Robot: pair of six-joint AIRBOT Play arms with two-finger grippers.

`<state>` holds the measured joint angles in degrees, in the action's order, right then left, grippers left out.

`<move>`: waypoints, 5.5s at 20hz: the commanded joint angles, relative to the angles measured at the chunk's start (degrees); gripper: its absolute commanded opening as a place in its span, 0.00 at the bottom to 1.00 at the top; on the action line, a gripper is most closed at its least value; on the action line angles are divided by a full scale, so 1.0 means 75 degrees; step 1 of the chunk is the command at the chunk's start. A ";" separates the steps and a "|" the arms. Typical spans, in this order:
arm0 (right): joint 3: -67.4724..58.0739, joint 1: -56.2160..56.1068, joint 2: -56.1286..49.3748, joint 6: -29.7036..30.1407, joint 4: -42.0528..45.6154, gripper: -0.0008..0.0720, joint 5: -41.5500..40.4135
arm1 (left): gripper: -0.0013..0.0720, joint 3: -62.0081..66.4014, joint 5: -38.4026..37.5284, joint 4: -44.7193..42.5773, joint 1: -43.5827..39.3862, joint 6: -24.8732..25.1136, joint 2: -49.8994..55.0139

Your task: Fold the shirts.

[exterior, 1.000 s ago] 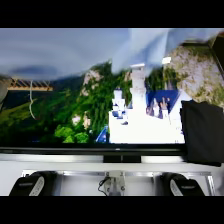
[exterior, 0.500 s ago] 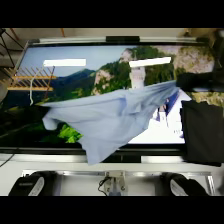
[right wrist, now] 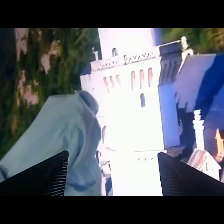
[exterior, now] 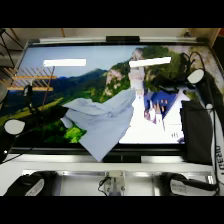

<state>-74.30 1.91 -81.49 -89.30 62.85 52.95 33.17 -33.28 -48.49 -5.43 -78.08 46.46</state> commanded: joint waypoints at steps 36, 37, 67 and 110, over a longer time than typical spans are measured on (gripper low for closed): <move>-0.1387 -0.2468 0.7565 -0.0874 0.3075 0.09 -0.1600 | 0.07 1.0477 -0.5190 -0.1425 0.1110 -0.0705 -0.0676; -0.1384 -0.2468 0.7571 -0.0898 0.3115 0.09 -0.1186 | 0.07 1.0474 -0.5703 -0.1431 0.1110 -0.0868 -0.0644; 0.0312 -0.2273 -0.0982 -0.4054 0.4057 0.93 -0.3360 | 0.87 0.6525 -0.5339 0.0495 0.1480 -0.0367 0.7073; 0.4672 -0.3392 0.0600 -0.2055 -0.2005 0.45 -0.1422 | 0.07 -0.0554 -0.1107 0.1381 0.1833 0.1268 0.1110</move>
<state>-39.70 -20.53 -76.99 -99.04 49.80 48.58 28.97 -41.63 -38.15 8.32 -69.04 57.25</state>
